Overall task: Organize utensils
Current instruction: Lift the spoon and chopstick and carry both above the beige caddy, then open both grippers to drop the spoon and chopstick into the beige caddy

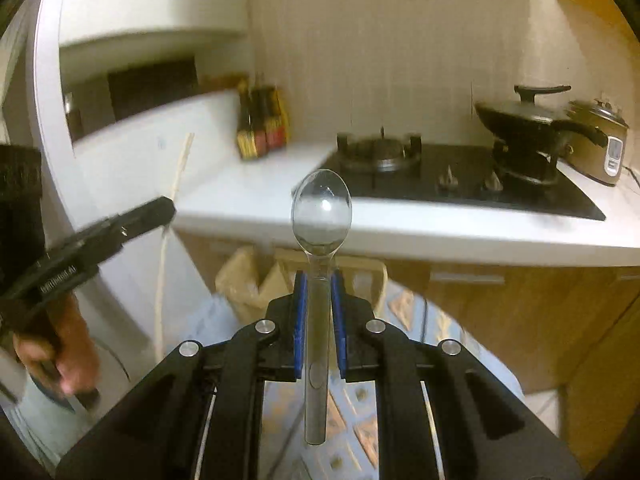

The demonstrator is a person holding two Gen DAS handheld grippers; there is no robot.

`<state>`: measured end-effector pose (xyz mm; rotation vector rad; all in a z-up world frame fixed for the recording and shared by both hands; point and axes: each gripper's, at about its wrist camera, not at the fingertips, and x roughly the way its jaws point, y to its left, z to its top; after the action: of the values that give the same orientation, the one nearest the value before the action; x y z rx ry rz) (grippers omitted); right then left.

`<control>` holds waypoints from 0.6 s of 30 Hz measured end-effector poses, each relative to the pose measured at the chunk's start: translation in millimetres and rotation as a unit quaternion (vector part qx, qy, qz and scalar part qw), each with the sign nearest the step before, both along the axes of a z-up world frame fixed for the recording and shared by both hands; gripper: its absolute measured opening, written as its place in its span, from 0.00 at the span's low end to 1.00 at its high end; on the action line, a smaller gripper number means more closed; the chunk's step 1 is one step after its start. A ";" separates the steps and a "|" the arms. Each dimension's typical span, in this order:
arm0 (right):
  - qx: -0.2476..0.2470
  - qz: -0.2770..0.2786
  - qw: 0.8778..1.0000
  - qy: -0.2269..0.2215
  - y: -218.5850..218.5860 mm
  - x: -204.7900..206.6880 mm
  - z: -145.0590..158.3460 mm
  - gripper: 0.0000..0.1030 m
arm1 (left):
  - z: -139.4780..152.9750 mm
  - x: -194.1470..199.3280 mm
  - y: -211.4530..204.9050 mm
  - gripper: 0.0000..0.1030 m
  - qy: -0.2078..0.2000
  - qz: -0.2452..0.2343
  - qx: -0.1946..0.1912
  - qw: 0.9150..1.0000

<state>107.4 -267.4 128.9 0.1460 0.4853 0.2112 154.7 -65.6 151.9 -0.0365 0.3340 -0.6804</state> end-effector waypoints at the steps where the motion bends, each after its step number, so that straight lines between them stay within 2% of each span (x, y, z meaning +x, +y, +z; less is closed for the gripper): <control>1: 0.008 -0.004 1.000 -0.014 -1.9 4.5 2.9 0.10 | 1.3 4.4 -2.8 0.03 -0.009 0.009 -0.011 1.000; 5: 0.015 -0.025 0.996 -0.081 -5.3 16.3 5.7 0.10 | 3.3 22.9 -3.9 0.03 -0.036 0.027 -0.076 0.996; 8: 0.016 -0.043 0.992 -0.116 -5.9 27.2 4.8 0.10 | -0.5 35.0 -6.5 0.03 -0.049 0.048 -0.097 0.993; 12: 0.010 -0.059 0.988 -0.142 -3.9 44.9 -1.7 0.10 | -10.1 49.3 -15.2 0.03 -0.061 0.073 -0.107 0.990; 18: -0.017 -0.061 0.988 -0.144 3.4 68.5 -21.3 0.10 | -36.2 68.3 -31.8 0.03 -0.071 0.096 -0.094 0.988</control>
<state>176.0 -264.0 107.7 0.1099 0.1919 0.1014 223.0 -97.4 115.8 -0.1960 0.1258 -0.5192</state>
